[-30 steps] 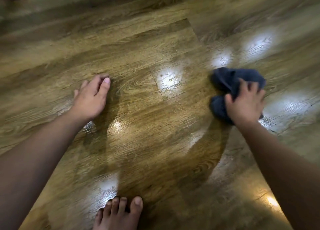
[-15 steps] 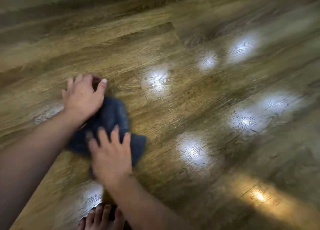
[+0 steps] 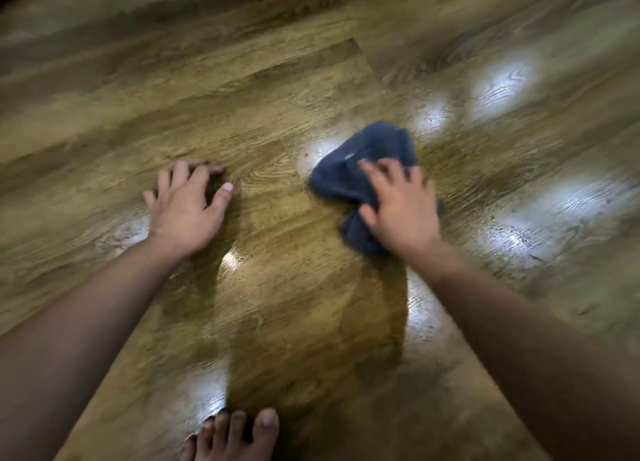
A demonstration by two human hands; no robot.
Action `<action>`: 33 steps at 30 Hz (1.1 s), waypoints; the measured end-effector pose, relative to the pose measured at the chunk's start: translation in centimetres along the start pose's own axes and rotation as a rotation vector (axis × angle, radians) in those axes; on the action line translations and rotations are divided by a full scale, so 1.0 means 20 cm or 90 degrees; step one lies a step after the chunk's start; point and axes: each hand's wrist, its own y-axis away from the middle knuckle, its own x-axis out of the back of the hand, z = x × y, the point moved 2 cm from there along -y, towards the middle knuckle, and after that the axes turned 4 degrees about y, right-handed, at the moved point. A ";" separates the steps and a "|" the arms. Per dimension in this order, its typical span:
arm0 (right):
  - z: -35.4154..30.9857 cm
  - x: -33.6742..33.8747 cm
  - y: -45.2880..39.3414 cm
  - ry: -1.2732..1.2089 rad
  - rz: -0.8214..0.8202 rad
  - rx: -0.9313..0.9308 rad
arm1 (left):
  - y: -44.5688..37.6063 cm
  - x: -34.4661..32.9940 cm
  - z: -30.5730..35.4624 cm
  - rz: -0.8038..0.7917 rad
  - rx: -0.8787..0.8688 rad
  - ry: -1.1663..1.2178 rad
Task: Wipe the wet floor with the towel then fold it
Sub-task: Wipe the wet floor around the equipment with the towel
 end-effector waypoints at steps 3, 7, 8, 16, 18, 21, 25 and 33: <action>0.28 0.02 -0.17 -0.037 -0.006 -0.231 | 0.00 0.00 0.01 -0.010 0.002 0.007; 0.27 0.02 -0.30 -0.109 -0.013 -0.427 | 0.00 0.00 -0.02 -0.024 -0.027 -0.010; 0.18 0.04 -0.30 -0.113 -0.015 -0.465 | 0.00 0.00 -0.01 -0.026 -0.021 -0.012; -0.94 0.01 0.28 -0.114 0.006 0.048 | -0.14 0.03 0.23 0.033 0.105 0.099; -1.06 -0.02 0.48 -0.087 0.006 0.262 | -0.21 0.04 0.25 0.014 0.054 0.045; -0.96 -0.05 0.55 -0.032 0.018 0.450 | -0.27 0.01 0.25 -0.056 0.052 0.015; -0.54 -0.04 0.28 0.019 0.005 0.426 | -0.26 -0.06 0.22 -0.089 0.048 0.016; 0.35 0.06 -0.37 -0.050 -0.027 -0.228 | -0.26 -0.08 0.21 -0.108 0.039 0.002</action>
